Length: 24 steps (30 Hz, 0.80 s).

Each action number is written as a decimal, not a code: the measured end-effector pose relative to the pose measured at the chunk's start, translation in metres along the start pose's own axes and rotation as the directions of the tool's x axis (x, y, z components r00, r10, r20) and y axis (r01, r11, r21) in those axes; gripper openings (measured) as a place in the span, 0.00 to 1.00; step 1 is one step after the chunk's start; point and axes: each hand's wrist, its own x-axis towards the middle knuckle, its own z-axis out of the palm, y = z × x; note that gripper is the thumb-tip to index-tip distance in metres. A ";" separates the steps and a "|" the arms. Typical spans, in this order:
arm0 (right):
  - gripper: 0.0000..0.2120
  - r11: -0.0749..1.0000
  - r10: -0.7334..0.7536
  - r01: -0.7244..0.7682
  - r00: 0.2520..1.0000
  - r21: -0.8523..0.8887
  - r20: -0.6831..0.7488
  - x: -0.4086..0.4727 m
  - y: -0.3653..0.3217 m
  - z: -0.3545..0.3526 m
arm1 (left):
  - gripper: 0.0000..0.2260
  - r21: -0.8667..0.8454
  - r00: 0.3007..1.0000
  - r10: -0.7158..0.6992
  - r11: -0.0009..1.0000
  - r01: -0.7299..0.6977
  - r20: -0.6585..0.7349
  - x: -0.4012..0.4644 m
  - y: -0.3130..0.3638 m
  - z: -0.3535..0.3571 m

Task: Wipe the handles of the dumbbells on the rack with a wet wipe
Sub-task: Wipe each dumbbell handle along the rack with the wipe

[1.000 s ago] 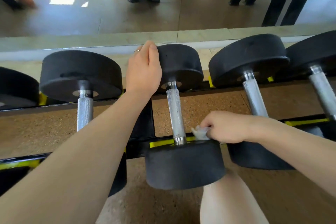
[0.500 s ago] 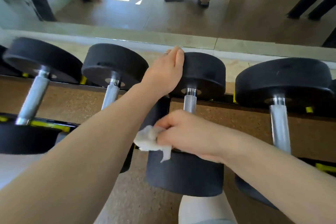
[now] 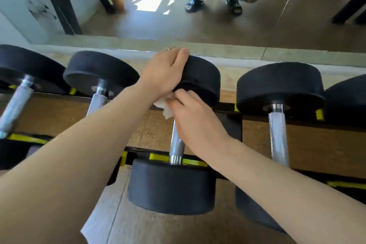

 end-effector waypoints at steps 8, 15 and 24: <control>0.17 0.920 -0.102 0.130 0.990 -0.370 0.096 0.001 0.009 0.011 | 0.21 -0.086 0.975 0.187 0.976 -0.198 -0.118 0.000 -0.020 0.008; 0.12 0.926 0.374 -0.357 0.915 0.126 -0.153 -0.006 -0.008 0.014 | 0.19 -0.057 0.958 0.246 0.965 -0.256 -0.147 -0.004 -0.018 0.006; 0.14 -0.237 0.631 -0.467 0.593 0.852 0.500 -0.006 0.012 0.029 | 0.17 -0.071 0.934 0.286 0.949 -0.307 -0.212 -0.004 -0.020 0.011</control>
